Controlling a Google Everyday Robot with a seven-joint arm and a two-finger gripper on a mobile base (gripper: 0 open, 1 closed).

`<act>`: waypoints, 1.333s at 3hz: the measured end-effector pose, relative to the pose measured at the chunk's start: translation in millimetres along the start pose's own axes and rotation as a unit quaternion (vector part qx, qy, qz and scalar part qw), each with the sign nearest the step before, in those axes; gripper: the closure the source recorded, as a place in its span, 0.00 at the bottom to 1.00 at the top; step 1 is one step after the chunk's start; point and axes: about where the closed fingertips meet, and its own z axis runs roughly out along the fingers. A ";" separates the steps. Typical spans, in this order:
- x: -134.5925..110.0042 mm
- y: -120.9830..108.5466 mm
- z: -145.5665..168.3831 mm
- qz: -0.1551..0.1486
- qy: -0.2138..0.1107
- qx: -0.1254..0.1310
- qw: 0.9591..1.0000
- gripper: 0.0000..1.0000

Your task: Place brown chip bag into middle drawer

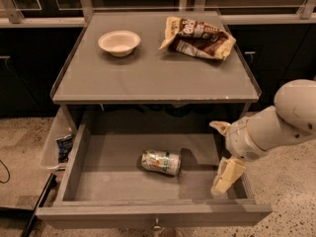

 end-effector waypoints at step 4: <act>1.3 -43.8 113.7 0.025 -0.111 -0.030 0.993 0.00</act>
Offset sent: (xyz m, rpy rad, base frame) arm 0.0468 0.0317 -0.0432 0.1646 -0.0419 -0.0045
